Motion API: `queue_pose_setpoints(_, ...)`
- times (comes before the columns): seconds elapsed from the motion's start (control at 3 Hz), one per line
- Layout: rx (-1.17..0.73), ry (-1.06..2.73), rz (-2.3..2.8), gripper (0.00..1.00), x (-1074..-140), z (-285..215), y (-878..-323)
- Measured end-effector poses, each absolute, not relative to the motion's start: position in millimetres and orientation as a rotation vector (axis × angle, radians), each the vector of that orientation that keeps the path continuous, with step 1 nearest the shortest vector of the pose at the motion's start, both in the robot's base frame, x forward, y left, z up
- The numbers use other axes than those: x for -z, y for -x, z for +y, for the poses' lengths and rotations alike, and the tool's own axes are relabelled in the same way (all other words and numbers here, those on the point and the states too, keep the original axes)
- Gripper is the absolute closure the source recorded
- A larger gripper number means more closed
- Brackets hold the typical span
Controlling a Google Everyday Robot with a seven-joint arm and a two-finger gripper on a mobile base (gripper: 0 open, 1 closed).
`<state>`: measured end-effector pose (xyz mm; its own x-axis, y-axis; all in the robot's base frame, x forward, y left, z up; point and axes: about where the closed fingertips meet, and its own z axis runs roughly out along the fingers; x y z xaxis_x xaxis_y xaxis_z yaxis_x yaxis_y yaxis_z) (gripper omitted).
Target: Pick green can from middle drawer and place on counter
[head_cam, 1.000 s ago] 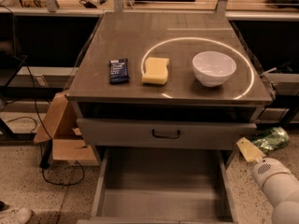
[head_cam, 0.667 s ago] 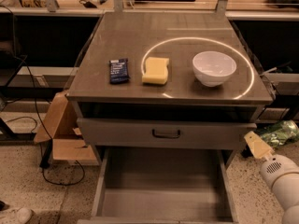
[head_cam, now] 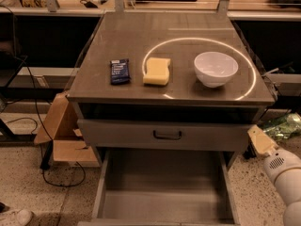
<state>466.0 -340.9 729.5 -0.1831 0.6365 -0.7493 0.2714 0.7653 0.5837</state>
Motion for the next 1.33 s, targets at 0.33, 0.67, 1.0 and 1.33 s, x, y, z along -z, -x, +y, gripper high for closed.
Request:
queue_pose_setpoints(0.33,-0.350,-0.632,1.715,1.00,-758,-343,-475)
queue_pose_setpoints(0.67,-0.344,-0.561,1.664,1.00,-789,-340,-477)
queue_pose_setpoints(1.0,-0.349,-0.497,1.614,1.00,-819,-334,-473)
queue_pose_setpoints(1.33,-0.415,-0.447,1.573,1.00,-848,-314,-460)
